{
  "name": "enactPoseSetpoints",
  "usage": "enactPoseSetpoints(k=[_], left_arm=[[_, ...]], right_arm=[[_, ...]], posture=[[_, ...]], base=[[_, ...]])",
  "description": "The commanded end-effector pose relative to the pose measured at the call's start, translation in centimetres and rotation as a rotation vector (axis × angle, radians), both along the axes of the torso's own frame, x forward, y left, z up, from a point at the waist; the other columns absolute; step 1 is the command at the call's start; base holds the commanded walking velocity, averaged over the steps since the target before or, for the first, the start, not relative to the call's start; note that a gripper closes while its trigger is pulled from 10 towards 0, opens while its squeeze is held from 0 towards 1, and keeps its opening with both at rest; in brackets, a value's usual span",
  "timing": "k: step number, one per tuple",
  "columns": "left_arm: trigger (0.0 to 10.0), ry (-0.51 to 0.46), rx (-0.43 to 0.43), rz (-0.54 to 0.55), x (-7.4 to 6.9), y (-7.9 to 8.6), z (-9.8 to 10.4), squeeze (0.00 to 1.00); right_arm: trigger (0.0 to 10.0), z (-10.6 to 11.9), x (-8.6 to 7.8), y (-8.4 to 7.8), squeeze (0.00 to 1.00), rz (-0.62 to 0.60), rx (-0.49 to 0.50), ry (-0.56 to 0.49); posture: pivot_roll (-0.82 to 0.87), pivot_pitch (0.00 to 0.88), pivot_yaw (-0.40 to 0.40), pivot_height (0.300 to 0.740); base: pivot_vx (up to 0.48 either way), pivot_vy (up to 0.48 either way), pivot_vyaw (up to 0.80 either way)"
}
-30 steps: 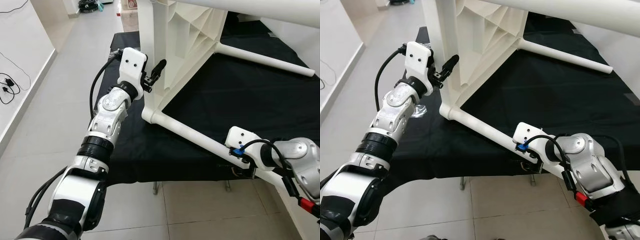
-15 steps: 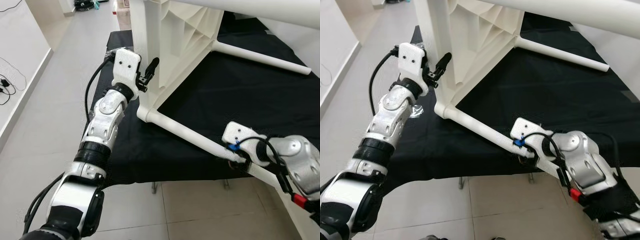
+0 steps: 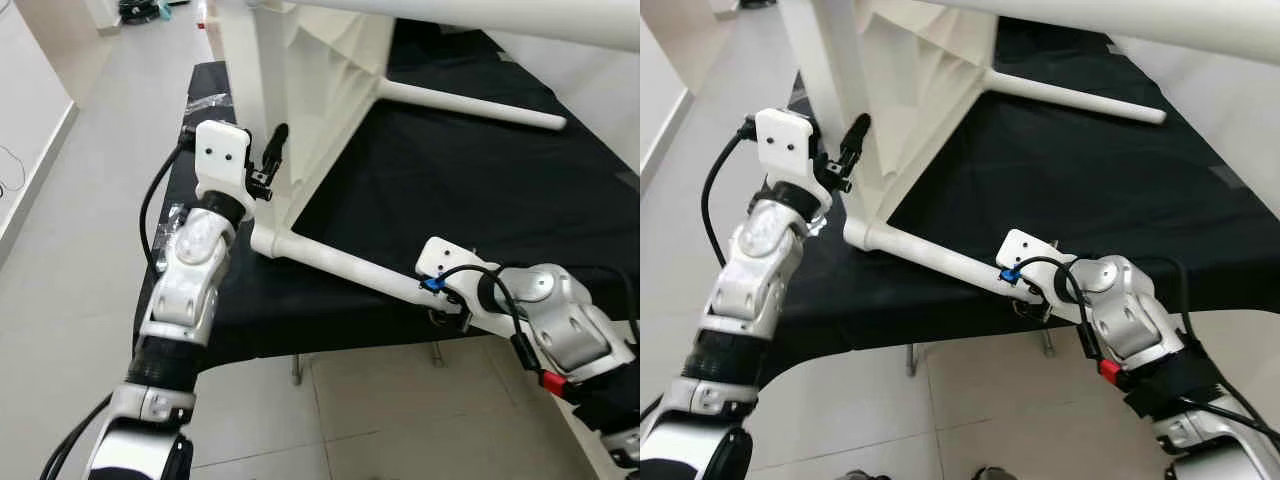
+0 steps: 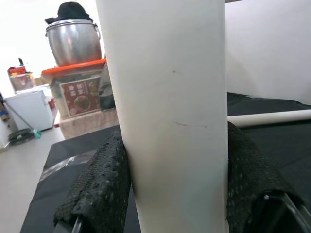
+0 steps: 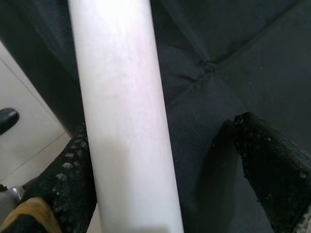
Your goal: Building children table
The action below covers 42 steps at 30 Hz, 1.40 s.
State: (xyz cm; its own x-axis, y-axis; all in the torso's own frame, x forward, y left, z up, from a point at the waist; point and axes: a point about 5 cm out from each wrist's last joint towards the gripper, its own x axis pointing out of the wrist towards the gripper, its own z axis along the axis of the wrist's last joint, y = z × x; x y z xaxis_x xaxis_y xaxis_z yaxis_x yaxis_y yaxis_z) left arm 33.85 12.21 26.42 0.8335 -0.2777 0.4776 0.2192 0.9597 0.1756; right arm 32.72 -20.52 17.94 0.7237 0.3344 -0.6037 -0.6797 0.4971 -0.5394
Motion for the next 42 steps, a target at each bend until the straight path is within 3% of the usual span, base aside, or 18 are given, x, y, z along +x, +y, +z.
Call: enactPoseSetpoints(k=[1, 13, 21, 38, 42], left_arm=[[0.0, -0.009, 0.067, 0.002, -0.4, 0.0, -0.1, 0.00], [0.0, -0.003, 0.097, 0.125, -1.5, 0.6, 0.0, 0.00], [0.0, -0.020, 0.119, 0.384, -3.8, 2.2, -0.1, 0.00], [0.0, 0.002, 0.166, 0.532, -5.6, 4.3, -0.3, 0.00], [0.0, 0.019, 0.174, 0.577, -6.7, 5.1, -0.5, 0.00]], right_arm=[[10.0, 2.9, 1.2, -0.6, 0.00, -0.075, -0.021, -0.173], [10.0, 3.4, 2.2, -0.4, 0.00, -0.090, -0.010, -0.216], [10.0, 3.5, 3.0, 0.7, 0.00, -0.071, 0.002, -0.236], [10.0, 3.1, 3.1, 0.8, 0.00, -0.042, -0.002, -0.221], [10.0, 3.1, 3.1, 1.1, 0.00, -0.012, 0.001, -0.219]], posture=[[0.00, 0.156, 0.045, 0.740], [0.02, 0.154, 0.040, 0.740], [0.03, 0.152, 0.031, 0.740], [0.04, 0.157, 0.028, 0.740], [0.05, 0.164, 0.022, 0.740]], base=[[0.000, 0.000, 0.00], [0.000, 0.000, 0.00], [0.000, 0.000, 0.00], [0.000, 0.000, 0.00], [0.000, 0.000, 0.00]])
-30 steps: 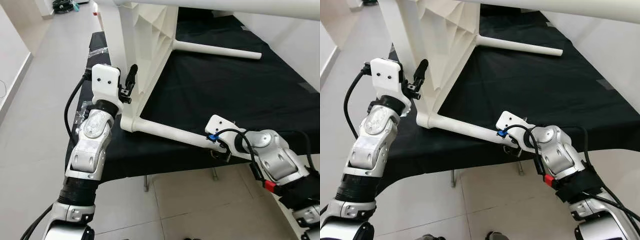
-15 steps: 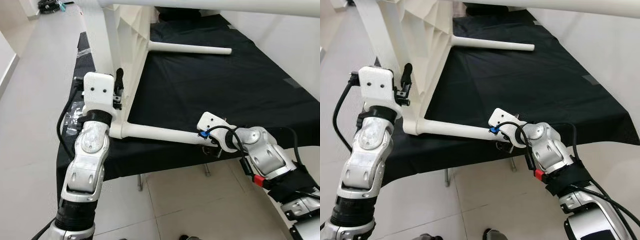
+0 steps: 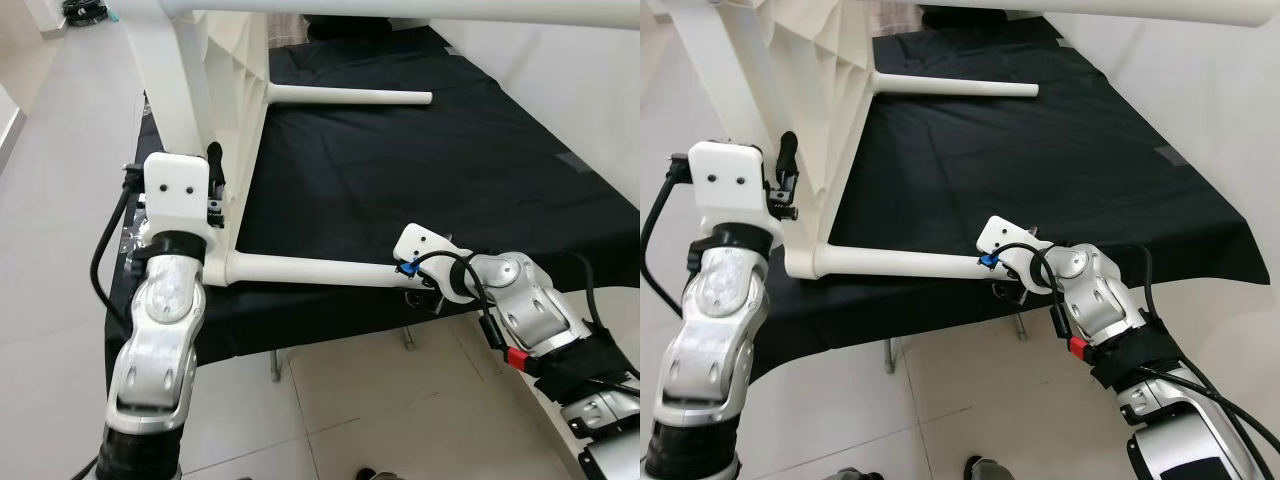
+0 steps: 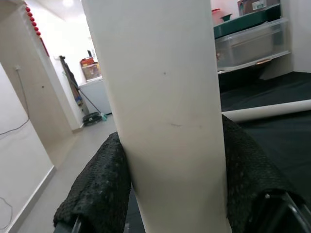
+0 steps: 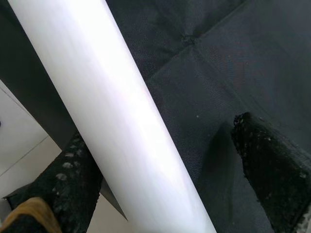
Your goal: Building children table
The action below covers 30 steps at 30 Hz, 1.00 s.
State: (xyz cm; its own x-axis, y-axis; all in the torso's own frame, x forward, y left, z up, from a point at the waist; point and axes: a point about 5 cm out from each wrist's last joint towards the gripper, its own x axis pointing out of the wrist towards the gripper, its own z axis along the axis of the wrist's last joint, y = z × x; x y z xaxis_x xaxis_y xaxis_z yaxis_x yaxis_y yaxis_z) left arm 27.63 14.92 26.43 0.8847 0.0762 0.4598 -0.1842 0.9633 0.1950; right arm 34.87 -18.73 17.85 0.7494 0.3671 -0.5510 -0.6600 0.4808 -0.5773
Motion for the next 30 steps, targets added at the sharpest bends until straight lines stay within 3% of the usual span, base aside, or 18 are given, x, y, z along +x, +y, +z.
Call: enactPoseSetpoints(k=[1, 10, 11, 18, 30], left_arm=[[0.0, 0.032, 0.150, 0.160, -0.4, 2.3, -0.5, 0.00], [0.0, 0.066, 0.190, 0.221, -1.9, 4.2, -0.8, 0.00], [0.0, 0.080, 0.192, 0.246, -2.5, 4.8, -0.9, 0.00], [0.0, 0.099, 0.177, 0.251, -3.0, 4.9, -1.0, 0.00], [0.0, 0.157, 0.154, 0.290, -4.4, 5.7, -1.8, 0.00]], right_arm=[[10.0, 3.1, 1.0, -0.7, 0.00, -0.048, -0.007, -0.153], [10.0, 3.4, 1.3, -0.3, 0.00, -0.020, 0.012, -0.154], [10.0, 3.6, 1.2, 0.8, 0.00, 0.041, 0.076, -0.137], [10.0, 3.8, 1.0, 1.7, 0.00, 0.096, 0.121, -0.123], [10.0, 3.6, 1.1, 2.0, 0.00, 0.113, 0.131, -0.121]], posture=[[0.05, 0.164, 0.022, 0.740], [0.08, 0.171, 0.018, 0.740], [0.08, 0.172, 0.016, 0.740], [0.09, 0.175, 0.013, 0.740], [0.10, 0.181, 0.015, 0.740]], base=[[0.000, 0.000, 0.00], [0.000, 0.000, 0.00], [0.000, 0.000, 0.00], [0.000, 0.000, 0.00], [0.000, 0.000, 0.00]])
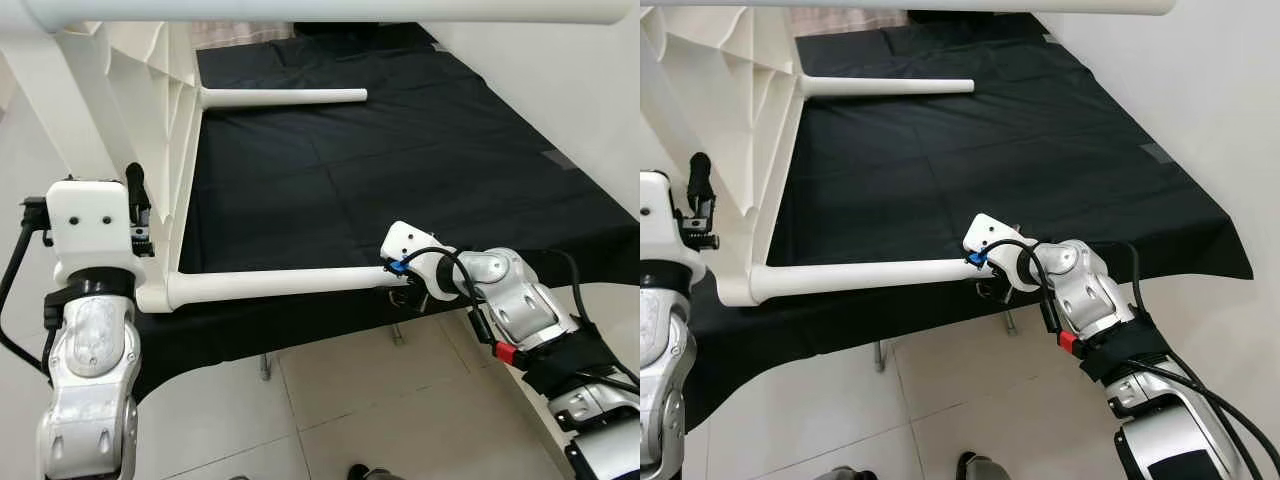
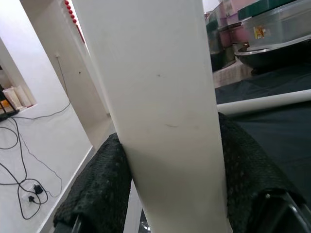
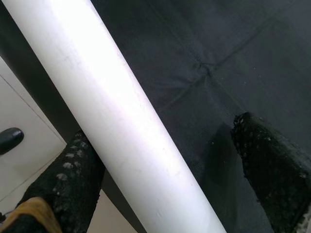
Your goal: Building children table
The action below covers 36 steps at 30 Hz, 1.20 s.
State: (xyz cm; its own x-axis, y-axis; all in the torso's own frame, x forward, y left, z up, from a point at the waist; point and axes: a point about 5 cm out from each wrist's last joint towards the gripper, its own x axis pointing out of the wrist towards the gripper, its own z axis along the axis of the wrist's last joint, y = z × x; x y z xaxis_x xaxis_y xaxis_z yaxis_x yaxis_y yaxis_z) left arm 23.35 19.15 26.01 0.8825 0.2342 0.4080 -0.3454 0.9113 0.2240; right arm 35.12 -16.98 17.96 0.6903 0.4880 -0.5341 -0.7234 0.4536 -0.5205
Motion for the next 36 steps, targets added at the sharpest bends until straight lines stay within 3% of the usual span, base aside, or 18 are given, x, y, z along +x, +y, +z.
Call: enactPoseSetpoints(k=[1, 4, 9, 19, 20, 28, 29, 30, 32, 33, 34, 35, 36], left_arm=[[0.0, 0.111, 0.133, 0.105, -0.3, 1.4, -1.4, 0.00], [0.0, 0.120, 0.119, 0.077, -0.8, 0.4, -1.5, 0.00], [0.0, 0.126, 0.112, 0.074, -1.3, 0.2, -1.6, 0.00], [0.0, 0.186, 0.115, 0.208, -3.3, 3.1, -2.3, 0.00], [0.0, 0.214, 0.101, 0.248, -3.7, 4.0, -2.8, 0.00], [0.0, 0.246, 0.070, 0.310, -3.9, 5.4, -3.5, 0.00], [0.7, 0.262, 0.042, 0.330, -3.9, 6.1, -4.1, 0.03], [4.4, 0.272, 0.027, 0.343, -3.8, 6.5, -4.5, 1.00], [4.4, 0.272, 0.027, 0.343, -3.8, 6.5, -4.5, 1.00], [8.3, 0.277, 0.003, 0.339, -3.7, 6.6, -4.9, 1.00], [8.3, 0.277, 0.003, 0.339, -3.7, 6.6, -4.9, 1.00], [10.0, 0.284, -0.023, 0.318, -3.5, 6.3, -5.2, 1.00], [10.0, 0.287, -0.048, 0.283, -3.5, 5.7, -5.5, 1.00]], right_arm=[[10.0, 3.4, 0.9, 0.3, 0.00, 0.003, 0.057, -0.144], [10.0, 3.2, 0.9, 0.4, 0.00, 0.008, 0.065, -0.138], [10.0, 3.1, 0.9, 0.4, 0.00, 0.007, 0.066, -0.136], [10.0, 2.9, 0.9, 0.4, 0.00, 0.008, 0.066, -0.131], [10.0, 2.8, 0.9, 0.5, 0.00, 0.011, 0.065, -0.130], [10.0, 2.9, 0.9, 0.5, 0.00, 0.013, 0.065, -0.130], [10.0, 2.8, 0.9, 0.5, 0.00, 0.013, 0.066, -0.129], [10.0, 2.8, 0.9, 0.5, 0.00, 0.012, 0.065, -0.129], [10.0, 2.8, 0.9, 0.5, 0.00, 0.012, 0.065, -0.129], [10.0, 2.8, 0.8, 0.5, 0.00, 0.012, 0.065, -0.129], [10.0, 2.8, 0.8, 0.5, 0.00, 0.012, 0.065, -0.129], [10.0, 2.8, 0.8, 0.4, 0.00, 0.011, 0.064, -0.129], [10.0, 2.9, 0.7, 0.2, 0.00, 0.009, 0.063, -0.129]], posture=[[0.10, 0.181, 0.015, 0.740], [0.10, 0.182, 0.019, 0.740], [0.10, 0.182, 0.023, 0.740], [0.12, 0.184, 0.027, 0.740], [0.12, 0.185, 0.027, 0.740], [0.12, 0.185, 0.027, 0.740], [0.11, 0.183, 0.026, 0.740], [0.11, 0.181, 0.025, 0.740], [0.11, 0.181, 0.025, 0.740], [0.10, 0.180, 0.026, 0.740], [0.10, 0.180, 0.026, 0.740], [0.10, 0.179, 0.027, 0.740], [0.10, 0.179, 0.027, 0.740]], base=[[0.000, 0.000, 0.00], [0.000, 0.000, 0.00], [0.000, 0.000, 0.00], [0.000, 0.000, 0.00], [0.000, 0.000, 0.00], [0.000, 0.000, 0.00], [0.000, 0.000, 0.00], [0.000, 0.000, 0.00], [0.000, 0.000, 0.00], [0.000, 0.000, 0.00], [0.000, 0.000, 0.00], [0.000, 0.000, 0.00], [0.000, 0.000, 0.00]])
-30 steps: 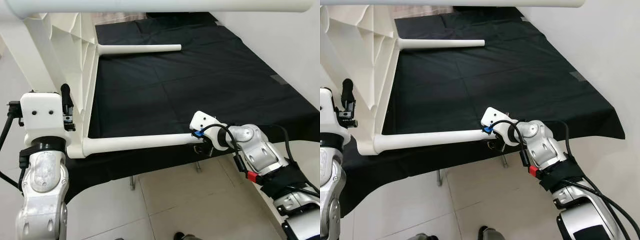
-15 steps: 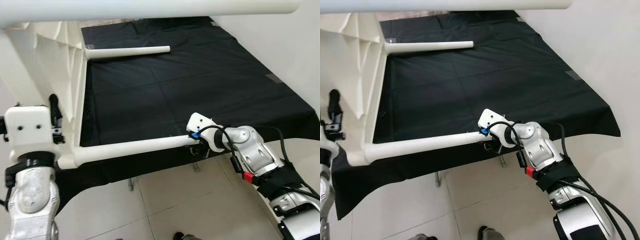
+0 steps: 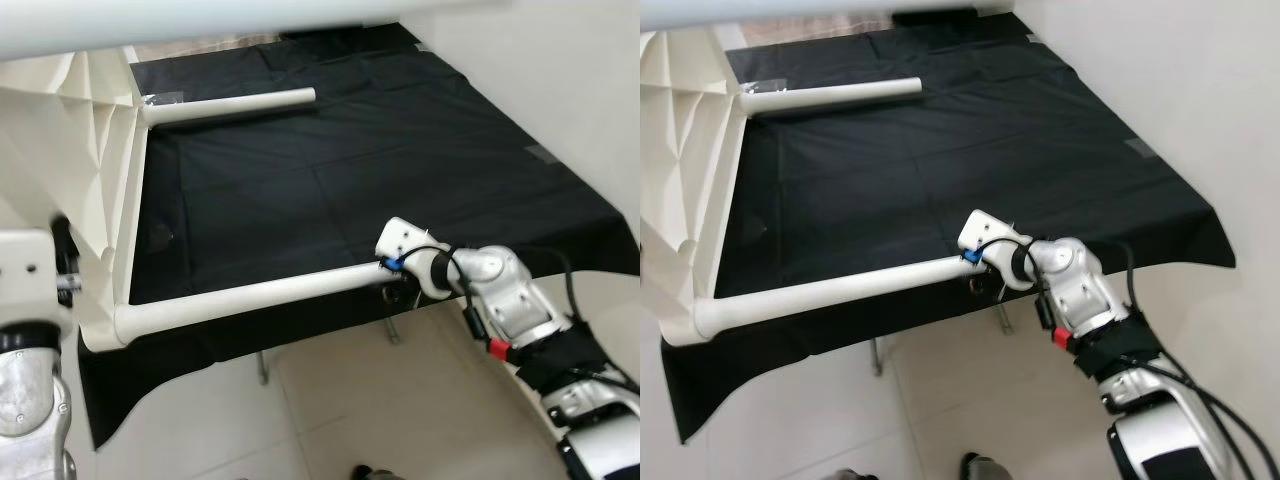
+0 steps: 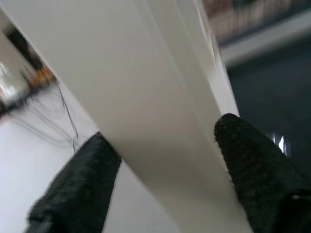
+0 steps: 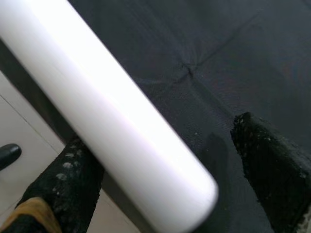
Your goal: Building children table
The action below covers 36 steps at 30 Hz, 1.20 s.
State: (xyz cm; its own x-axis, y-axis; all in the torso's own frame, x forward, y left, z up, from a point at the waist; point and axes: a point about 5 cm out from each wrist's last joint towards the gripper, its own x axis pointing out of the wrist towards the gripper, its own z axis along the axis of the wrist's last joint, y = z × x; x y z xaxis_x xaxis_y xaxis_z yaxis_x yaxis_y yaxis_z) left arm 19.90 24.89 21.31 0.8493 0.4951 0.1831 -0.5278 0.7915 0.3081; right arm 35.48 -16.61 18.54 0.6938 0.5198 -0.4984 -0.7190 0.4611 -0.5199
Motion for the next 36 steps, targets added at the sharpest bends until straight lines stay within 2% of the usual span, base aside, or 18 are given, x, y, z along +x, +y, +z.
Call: enactPoseSetpoints(k=[1, 3, 8, 9, 12, 13, 14, 15, 18, 19, 21, 23, 27, 29, 30, 32, 34, 36], left_arm=[[10.0, 0.037, -0.050, -0.062, 0.0, -1.1, -1.0, 1.00], [10.0, 0.022, -0.078, -0.168, -0.2, -2.8, -1.2, 1.00], [10.0, 0.025, -0.083, -0.203, -0.5, -3.5, -1.3, 1.00], [10.0, 0.044, -0.051, -0.253, -0.8, -4.4, -1.5, 0.77], [10.0, 0.047, -0.035, -0.271, -0.9, -4.6, -1.5, 0.77], [10.0, 0.046, -0.030, -0.277, -1.0, -4.6, -1.4, 0.35], [10.0, 0.046, -0.030, -0.277, -1.0, -4.6, -1.4, 0.35], [10.0, 0.044, -0.026, -0.277, -0.9, -4.5, -1.4, 0.11], [10.0, 0.043, -0.025, -0.277, -0.9, -4.4, -1.3, 0.11], [10.0, 0.035, -0.015, -0.279, -0.8, -4.4, -1.1, 0.00], [10.0, 0.016, 0.003, -0.311, -0.5, -4.6, -0.6, 0.00], [10.0, 0.016, 0.003, -0.311, -0.5, -4.6, -0.6, 0.00], [10.0, 0.010, 0.011, -0.359, -0.2, -5.0, -0.5, 0.00], [10.0, 0.010, 0.003, -0.379, 0.0, -5.2, -0.5, 0.00], [10.0, 0.010, 0.003, -0.379, 0.0, -5.2, -0.5, 0.00], [10.0, 0.008, -0.001, -0.425, 0.1, -5.7, -0.5, 0.00], [10.0, 0.009, -0.005, -0.459, 0.2, -6.2, -0.6, 0.00], [10.0, 0.010, -0.006, -0.467, 0.3, -6.3, -0.7, 0.00]], right_arm=[[10.0, 2.3, 0.3, -0.3, 0.00, -0.013, 0.023, -0.104], [10.0, 2.3, 0.2, -0.6, 0.00, -0.016, 0.021, -0.100], [10.0, 2.3, 0.1, -0.9, 0.00, -0.017, 0.022, -0.097], [10.0, 2.1, -0.1, -1.4, 0.00, -0.030, 0.012, -0.090], [10.0, 2.0, -0.2, -1.6, 0.00, -0.035, 0.008, -0.088], [10.0, 2.0, -0.2, -1.6, 0.00, -0.037, 0.008, -0.086], [10.0, 2.0, -0.2, -1.6, 0.00, -0.037, 0.008, -0.086], [10.0, 1.9, -0.3, -1.7, 0.00, -0.038, 0.010, -0.083], [10.0, 1.8, -0.3, -1.6, 0.00, -0.038, 0.011, -0.080], [10.0, 1.6, -0.4, -1.8, 0.00, -0.041, 0.008, -0.072], [10.0, 1.1, -0.9, -2.9, 0.00, -0.051, -0.024, -0.037], [10.0, 1.1, -0.9, -2.9, 0.00, -0.051, -0.024, -0.037], [10.0, 0.1, -2.2, -4.9, 0.00, -0.038, -0.089, 0.054], [10.0, -0.3, -3.4, -6.4, 0.00, -0.013, -0.124, 0.124], [10.0, -0.3, -3.4, -6.4, 0.00, -0.013, -0.124, 0.124], [10.0, 0.2, -4.3, -8.2, 0.00, -0.004, -0.123, 0.146], [10.0, 0.9, -5.1, -9.4, 0.00, 0.018, -0.099, 0.159], [10.0, 1.2, -5.4, -9.6, 0.00, 0.032, -0.087, 0.167]], posture=[[0.10, 0.179, 0.027, 0.740], [0.10, 0.179, 0.027, 0.740], [0.10, 0.178, 0.028, 0.740], [0.10, 0.180, 0.028, 0.740], [0.10, 0.180, 0.028, 0.740], [0.10, 0.182, 0.028, 0.740], [0.10, 0.182, 0.028, 0.740], [0.10, 0.182, 0.026, 0.740], [0.10, 0.182, 0.026, 0.740], [0.10, 0.182, 0.024, 0.740], [0.09, 0.184, 0.022, 0.740], [0.09, 0.184, 0.022, 0.740], [0.09, 0.184, 0.023, 0.740], [0.08, 0.184, 0.023, 0.740], [0.08, 0.184, 0.023, 0.740], [0.08, 0.184, 0.023, 0.740], [0.08, 0.182, 0.024, 0.740], [0.08, 0.182, 0.025, 0.740]], base=[[0.000, 0.000, 0.00], [0.000, 0.000, 0.00], [0.000, 0.000, 0.00], [0.000, 0.000, 0.00], [0.000, 0.000, 0.00], [0.000, 0.000, 0.00], [0.000, 0.000, 0.00], [0.000, 0.000, 0.00], [0.000, 0.000, 0.00], [0.000, 0.000, 0.00], [0.000, 0.000, 0.00], [0.000, 0.000, 0.00], [0.000, 0.000, 0.00], [0.000, 0.000, 0.00], [0.000, 0.000, 0.00], [0.000, 0.000, 0.00], [0.000, 0.000, 0.00], [0.000, 0.000, 0.00]])
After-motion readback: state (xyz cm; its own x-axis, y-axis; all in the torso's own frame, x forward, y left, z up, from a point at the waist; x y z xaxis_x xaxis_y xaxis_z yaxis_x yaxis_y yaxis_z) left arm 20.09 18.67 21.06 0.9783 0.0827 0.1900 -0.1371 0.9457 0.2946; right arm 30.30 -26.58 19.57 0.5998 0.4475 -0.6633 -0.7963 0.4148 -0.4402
